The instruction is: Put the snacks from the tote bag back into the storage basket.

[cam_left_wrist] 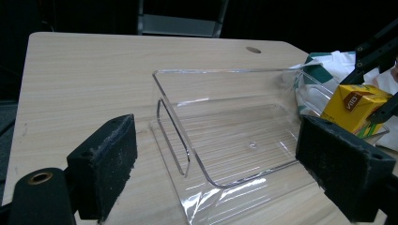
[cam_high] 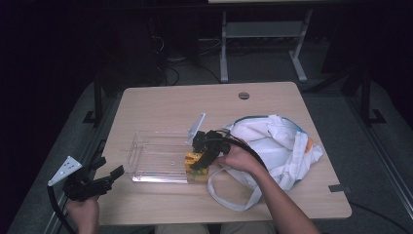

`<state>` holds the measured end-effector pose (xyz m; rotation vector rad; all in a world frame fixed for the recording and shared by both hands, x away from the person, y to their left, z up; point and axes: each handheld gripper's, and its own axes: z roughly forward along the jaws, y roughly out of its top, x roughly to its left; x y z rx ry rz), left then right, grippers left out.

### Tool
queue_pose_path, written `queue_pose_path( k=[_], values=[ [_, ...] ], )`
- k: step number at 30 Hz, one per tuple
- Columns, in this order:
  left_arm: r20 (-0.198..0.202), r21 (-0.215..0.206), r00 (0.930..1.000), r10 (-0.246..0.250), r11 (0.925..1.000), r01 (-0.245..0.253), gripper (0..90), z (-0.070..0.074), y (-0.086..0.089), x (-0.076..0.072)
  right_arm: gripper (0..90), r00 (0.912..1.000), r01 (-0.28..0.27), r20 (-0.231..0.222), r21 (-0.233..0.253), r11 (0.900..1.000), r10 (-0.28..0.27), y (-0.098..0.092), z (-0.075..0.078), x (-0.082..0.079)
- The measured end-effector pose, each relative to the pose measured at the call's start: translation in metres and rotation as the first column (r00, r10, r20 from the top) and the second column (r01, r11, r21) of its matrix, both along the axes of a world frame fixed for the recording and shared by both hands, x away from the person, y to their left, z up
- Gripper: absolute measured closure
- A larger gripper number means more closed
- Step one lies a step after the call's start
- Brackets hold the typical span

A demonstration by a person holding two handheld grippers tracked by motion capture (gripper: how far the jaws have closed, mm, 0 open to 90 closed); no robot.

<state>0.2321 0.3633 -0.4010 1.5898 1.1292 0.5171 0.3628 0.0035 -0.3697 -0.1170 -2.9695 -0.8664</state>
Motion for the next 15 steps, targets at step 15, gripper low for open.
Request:
queue_pose_path(
  k=[15],
  values=[
    [-0.002,0.002,1.0000,0.000,1.0000,0.000,12.6,-0.0002,-0.0004,0.0003,49.2,1.0000,-0.001,0.004,-0.004,1.000,0.001,0.0000,-0.0001,-0.0022]
  ],
)
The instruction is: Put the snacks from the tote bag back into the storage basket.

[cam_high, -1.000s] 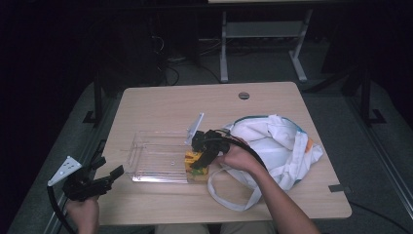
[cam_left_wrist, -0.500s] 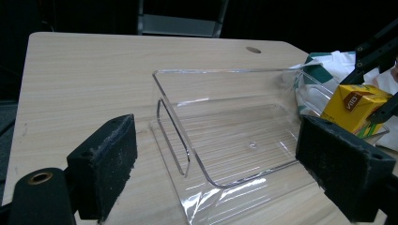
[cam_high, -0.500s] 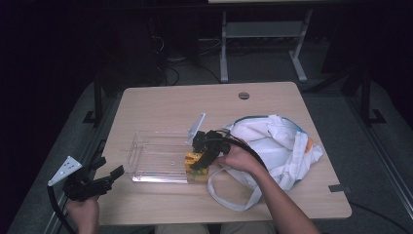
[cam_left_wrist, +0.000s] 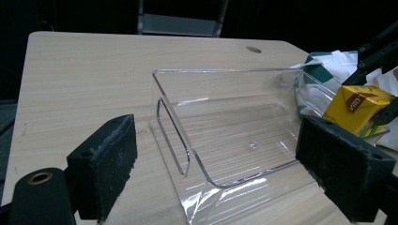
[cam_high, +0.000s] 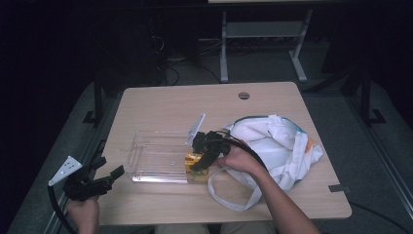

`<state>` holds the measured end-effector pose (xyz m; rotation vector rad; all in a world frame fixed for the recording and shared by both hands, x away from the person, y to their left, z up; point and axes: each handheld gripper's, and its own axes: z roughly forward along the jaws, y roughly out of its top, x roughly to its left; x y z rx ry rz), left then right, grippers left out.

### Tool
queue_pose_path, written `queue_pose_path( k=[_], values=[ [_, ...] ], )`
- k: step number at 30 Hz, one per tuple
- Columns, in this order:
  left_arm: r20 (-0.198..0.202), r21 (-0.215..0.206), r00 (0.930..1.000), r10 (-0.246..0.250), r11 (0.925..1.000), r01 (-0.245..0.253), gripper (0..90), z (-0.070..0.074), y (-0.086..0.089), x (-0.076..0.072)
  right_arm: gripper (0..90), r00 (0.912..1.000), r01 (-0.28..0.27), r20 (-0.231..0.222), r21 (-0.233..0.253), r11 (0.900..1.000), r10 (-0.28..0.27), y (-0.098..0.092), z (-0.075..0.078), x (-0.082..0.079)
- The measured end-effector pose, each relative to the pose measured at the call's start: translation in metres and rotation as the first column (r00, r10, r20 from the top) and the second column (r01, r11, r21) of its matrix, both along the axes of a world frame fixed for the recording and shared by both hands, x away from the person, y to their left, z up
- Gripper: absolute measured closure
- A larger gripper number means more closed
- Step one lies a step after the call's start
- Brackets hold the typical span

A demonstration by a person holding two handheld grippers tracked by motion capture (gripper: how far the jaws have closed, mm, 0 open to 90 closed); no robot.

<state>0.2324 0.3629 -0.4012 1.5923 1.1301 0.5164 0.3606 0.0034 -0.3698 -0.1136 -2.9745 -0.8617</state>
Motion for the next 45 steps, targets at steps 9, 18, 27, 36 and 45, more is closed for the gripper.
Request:
queue_pose_path(
  k=[9,18,27,36,45],
  values=[
    [0.000,0.001,1.0000,-0.002,1.0000,0.002,12.6,-0.0004,-0.0008,0.0006,48.7,1.0000,-0.006,-0.007,-0.003,1.000,0.006,0.0011,0.0003,-0.0021],
    [0.000,0.003,1.0000,-0.003,1.0000,0.003,12.6,-0.0001,-0.0008,0.0004,48.1,0.9999,-0.007,-0.013,-0.010,1.000,0.007,0.0020,0.0006,-0.0046],
    [0.001,0.002,1.0000,-0.003,1.0000,0.003,12.6,-0.0002,-0.0005,0.0004,48.0,0.9999,-0.004,-0.013,-0.009,1.000,0.004,0.0021,0.0007,-0.0056],
    [-0.001,0.002,1.0000,-0.002,1.0000,0.002,12.6,-0.0002,-0.0006,0.0004,47.1,0.9998,0.001,-0.022,-0.007,1.000,-0.001,0.0019,0.0007,-0.0052],
    [-0.001,0.003,1.0000,-0.003,1.0000,0.003,12.6,-0.0003,-0.0008,0.0006,38.6,0.9996,0.013,-0.025,0.012,1.000,-0.013,-0.0014,0.0042,-0.0045]
  ],
)
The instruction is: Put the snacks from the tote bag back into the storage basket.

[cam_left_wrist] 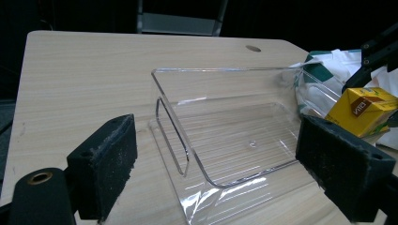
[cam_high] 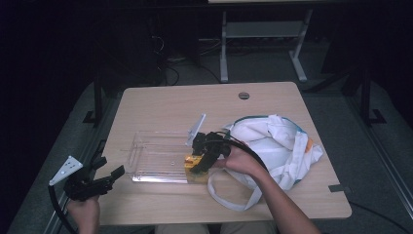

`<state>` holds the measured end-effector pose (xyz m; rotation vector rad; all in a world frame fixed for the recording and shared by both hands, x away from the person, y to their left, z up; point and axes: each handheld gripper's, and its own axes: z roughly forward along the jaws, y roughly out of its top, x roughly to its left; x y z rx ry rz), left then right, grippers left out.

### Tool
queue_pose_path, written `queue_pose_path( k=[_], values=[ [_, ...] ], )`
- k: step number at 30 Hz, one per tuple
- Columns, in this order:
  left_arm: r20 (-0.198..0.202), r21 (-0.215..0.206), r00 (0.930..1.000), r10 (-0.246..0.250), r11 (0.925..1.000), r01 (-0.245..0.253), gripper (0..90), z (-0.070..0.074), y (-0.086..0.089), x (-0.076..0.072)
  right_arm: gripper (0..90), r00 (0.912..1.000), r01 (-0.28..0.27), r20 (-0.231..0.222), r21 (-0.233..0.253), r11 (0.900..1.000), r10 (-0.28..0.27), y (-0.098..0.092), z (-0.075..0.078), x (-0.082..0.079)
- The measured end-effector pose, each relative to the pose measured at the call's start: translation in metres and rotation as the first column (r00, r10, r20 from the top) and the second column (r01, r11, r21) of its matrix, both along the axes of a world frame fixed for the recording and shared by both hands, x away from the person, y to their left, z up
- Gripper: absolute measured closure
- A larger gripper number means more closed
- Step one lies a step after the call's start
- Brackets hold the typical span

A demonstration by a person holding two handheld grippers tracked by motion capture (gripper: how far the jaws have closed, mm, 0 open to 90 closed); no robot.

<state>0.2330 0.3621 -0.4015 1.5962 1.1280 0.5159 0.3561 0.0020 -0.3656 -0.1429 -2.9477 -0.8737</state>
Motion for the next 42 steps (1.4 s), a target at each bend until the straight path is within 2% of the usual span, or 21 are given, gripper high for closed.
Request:
queue_pose_path(
  k=[10,15,42],
  values=[
    [-0.002,-0.002,1.0000,-0.001,1.0000,0.001,12.6,0.000,-0.001,0.000,33.2,0.9998,0.018,0.003,0.021,1.000,-0.018,-0.006,0.006,0.001],
    [-0.005,-0.001,1.0000,0.001,1.0000,-0.001,12.6,-0.001,0.000,0.000,33.2,0.9994,0.034,-0.010,0.039,0.999,-0.034,-0.011,0.010,0.002],
    [-0.008,0.008,1.0000,-0.001,1.0000,0.002,12.6,-0.001,0.000,0.001,31.0,0.9964,0.085,-0.005,0.093,0.992,-0.085,-0.036,0.031,0.005]
  ],
)
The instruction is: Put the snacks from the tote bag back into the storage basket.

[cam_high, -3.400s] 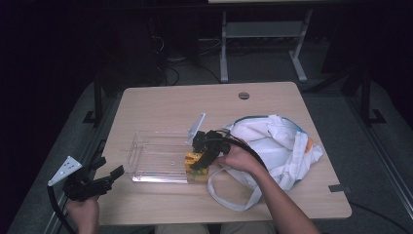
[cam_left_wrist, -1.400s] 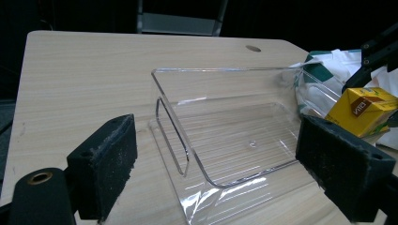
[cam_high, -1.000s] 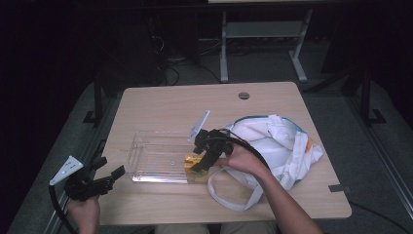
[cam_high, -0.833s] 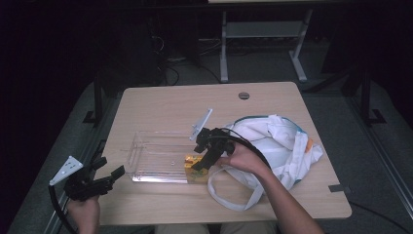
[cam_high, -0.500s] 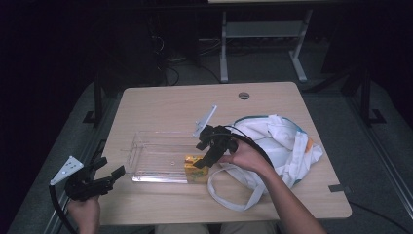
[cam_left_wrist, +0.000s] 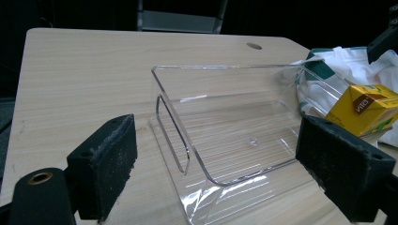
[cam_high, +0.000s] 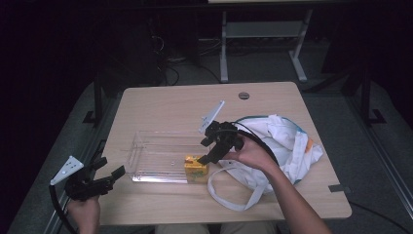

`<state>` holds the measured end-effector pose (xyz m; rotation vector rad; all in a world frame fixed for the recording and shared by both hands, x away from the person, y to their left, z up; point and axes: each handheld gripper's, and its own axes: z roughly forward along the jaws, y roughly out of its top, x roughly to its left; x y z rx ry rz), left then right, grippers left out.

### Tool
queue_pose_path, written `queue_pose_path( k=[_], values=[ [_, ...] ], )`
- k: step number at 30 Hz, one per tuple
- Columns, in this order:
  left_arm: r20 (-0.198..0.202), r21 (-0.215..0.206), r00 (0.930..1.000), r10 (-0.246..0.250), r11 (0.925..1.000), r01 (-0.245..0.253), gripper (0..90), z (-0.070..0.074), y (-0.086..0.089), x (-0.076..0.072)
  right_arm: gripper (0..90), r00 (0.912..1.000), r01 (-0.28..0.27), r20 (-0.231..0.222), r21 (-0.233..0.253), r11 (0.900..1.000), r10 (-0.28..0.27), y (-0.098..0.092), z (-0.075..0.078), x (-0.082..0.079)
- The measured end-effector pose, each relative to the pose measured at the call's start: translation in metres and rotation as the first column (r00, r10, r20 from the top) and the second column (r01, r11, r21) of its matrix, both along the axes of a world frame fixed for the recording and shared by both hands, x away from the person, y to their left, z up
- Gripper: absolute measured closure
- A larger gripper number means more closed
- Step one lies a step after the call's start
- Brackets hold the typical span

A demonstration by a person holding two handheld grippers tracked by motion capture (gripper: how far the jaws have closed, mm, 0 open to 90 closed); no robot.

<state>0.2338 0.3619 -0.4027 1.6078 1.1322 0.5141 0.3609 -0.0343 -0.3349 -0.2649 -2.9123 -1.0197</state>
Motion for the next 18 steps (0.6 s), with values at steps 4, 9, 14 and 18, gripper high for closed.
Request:
queue_pose_path(
  k=[4,9,14,18],
  values=[
    [0.000,0.000,1.0000,0.001,1.0000,-0.001,12.6,0.000,0.000,0.000,31.0,0.9999,0.013,0.001,0.000,1.000,-0.013,-0.004,0.003,0.000],
    [-0.001,0.001,1.0000,0.000,1.0000,0.000,12.6,0.000,0.000,0.000,30.8,0.9998,0.021,0.004,0.009,1.000,-0.021,-0.011,0.007,0.001],
    [-0.003,0.001,1.0000,0.001,1.0000,-0.001,12.6,0.000,-0.001,0.000,30.8,0.9994,0.035,0.001,0.012,0.999,-0.035,-0.017,0.010,0.001],
    [-0.003,-0.002,1.0000,0.003,1.0000,-0.003,12.6,-0.001,-0.001,0.000,30.8,0.9991,0.042,0.010,0.018,0.999,-0.042,-0.022,0.011,0.001]
  ],
)
